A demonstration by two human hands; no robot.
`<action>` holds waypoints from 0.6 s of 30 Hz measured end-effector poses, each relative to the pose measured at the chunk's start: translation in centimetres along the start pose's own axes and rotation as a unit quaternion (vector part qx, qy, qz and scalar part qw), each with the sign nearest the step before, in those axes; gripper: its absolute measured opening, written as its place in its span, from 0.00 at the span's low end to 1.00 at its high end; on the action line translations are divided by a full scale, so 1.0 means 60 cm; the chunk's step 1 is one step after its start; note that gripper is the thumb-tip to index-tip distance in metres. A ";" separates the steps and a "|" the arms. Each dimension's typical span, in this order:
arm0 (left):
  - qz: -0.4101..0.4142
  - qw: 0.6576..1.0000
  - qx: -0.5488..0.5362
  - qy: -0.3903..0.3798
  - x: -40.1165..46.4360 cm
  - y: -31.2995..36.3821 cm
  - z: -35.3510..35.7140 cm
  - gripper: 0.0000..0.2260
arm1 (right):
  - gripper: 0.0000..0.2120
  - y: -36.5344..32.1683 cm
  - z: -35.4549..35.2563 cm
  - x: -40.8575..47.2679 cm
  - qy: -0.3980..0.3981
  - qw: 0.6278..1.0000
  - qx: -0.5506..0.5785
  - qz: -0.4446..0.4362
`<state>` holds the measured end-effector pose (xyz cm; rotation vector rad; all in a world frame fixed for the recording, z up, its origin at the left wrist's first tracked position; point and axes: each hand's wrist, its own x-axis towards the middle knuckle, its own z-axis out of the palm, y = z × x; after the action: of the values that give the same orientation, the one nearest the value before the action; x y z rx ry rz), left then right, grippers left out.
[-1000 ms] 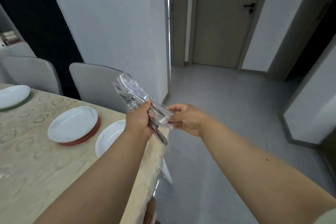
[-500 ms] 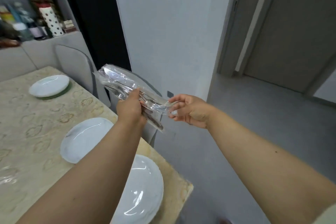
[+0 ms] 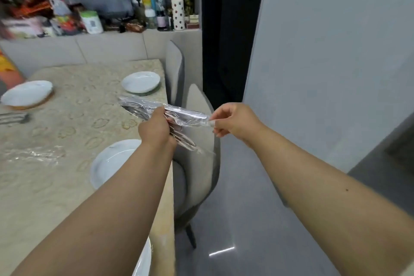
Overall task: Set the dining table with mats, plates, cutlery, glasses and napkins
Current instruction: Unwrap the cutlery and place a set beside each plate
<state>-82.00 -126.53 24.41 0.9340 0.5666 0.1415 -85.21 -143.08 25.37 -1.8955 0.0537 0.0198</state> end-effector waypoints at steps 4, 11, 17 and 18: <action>0.023 0.999 -0.023 0.038 0.050 -0.006 0.003 0.09 | 0.06 0.008 0.007 0.078 -0.032 0.999 -0.024 0.033; 0.020 0.993 -0.069 0.089 0.138 -0.010 0.016 0.09 | 0.10 0.026 0.066 0.205 -0.087 0.969 0.139 0.186; 0.031 0.988 -0.104 0.113 0.192 0.007 0.035 0.11 | 0.06 0.020 0.109 0.302 -0.086 0.946 0.206 0.235; 0.034 0.986 -0.101 0.128 0.202 0.011 0.032 0.10 | 0.07 0.018 0.117 0.313 -0.097 0.941 0.220 0.239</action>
<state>-70.64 -123.26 20.97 0.7414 0.7432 0.3770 -66.44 -137.30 21.36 -1.3881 0.3549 0.4866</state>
